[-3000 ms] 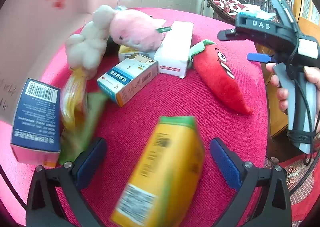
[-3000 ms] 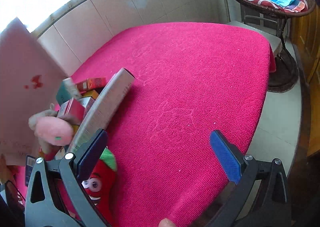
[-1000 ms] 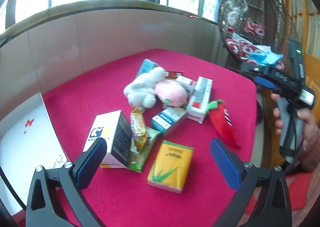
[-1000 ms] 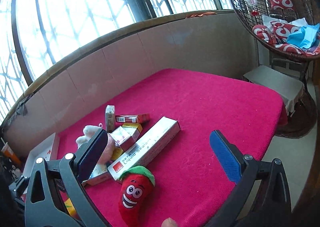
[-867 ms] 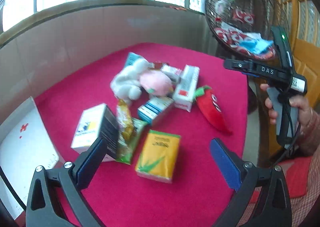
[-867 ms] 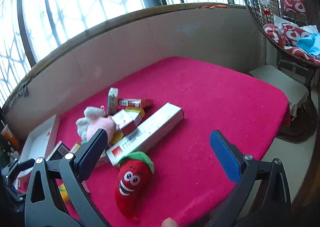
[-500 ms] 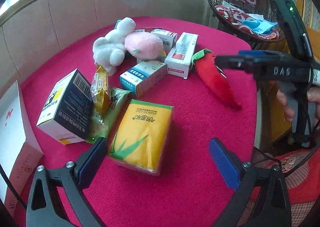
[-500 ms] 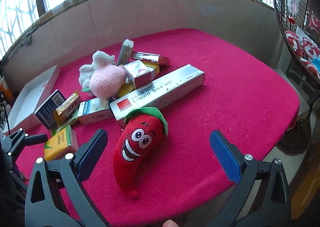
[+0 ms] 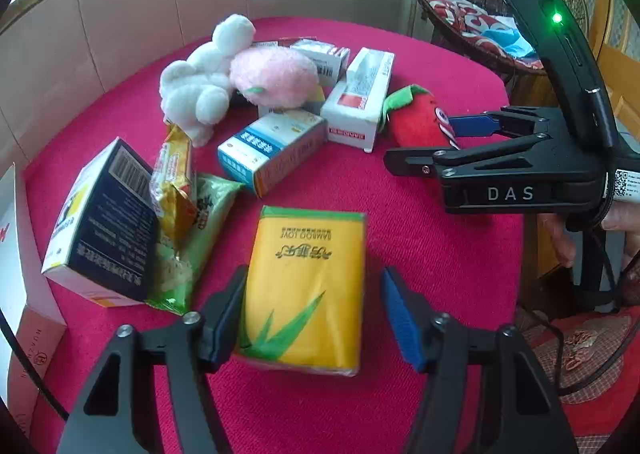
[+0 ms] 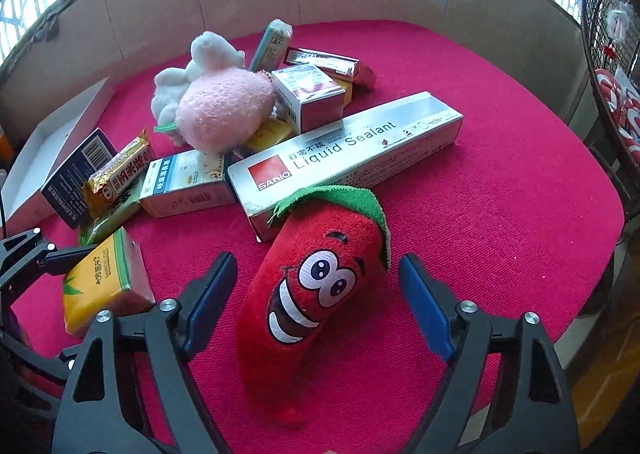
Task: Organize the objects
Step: 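Close the left tool on the yellow tissue pack while the right tool grasps the red chili plush, then carry the tissue pack with the left tool while the right tool carries the chili plush to the white tray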
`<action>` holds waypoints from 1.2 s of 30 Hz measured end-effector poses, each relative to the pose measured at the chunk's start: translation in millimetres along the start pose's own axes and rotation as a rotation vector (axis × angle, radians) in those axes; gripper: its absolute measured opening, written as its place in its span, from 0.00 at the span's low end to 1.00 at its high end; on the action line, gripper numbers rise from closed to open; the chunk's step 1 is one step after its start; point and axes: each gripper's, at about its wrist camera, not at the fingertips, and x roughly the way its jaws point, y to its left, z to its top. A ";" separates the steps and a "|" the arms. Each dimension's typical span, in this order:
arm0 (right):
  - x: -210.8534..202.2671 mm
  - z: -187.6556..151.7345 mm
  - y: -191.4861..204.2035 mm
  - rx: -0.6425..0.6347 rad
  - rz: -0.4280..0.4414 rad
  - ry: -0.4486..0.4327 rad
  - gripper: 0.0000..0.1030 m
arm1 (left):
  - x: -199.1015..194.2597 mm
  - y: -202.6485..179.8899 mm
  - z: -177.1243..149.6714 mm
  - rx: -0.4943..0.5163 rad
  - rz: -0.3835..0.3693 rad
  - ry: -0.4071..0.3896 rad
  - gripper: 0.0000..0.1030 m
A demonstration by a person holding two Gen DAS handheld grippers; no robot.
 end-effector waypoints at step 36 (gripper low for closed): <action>-65.6 22.8 19.3 -0.049 0.067 -0.282 0.35 | -73.8 45.3 -6.3 -0.313 0.364 -0.316 0.47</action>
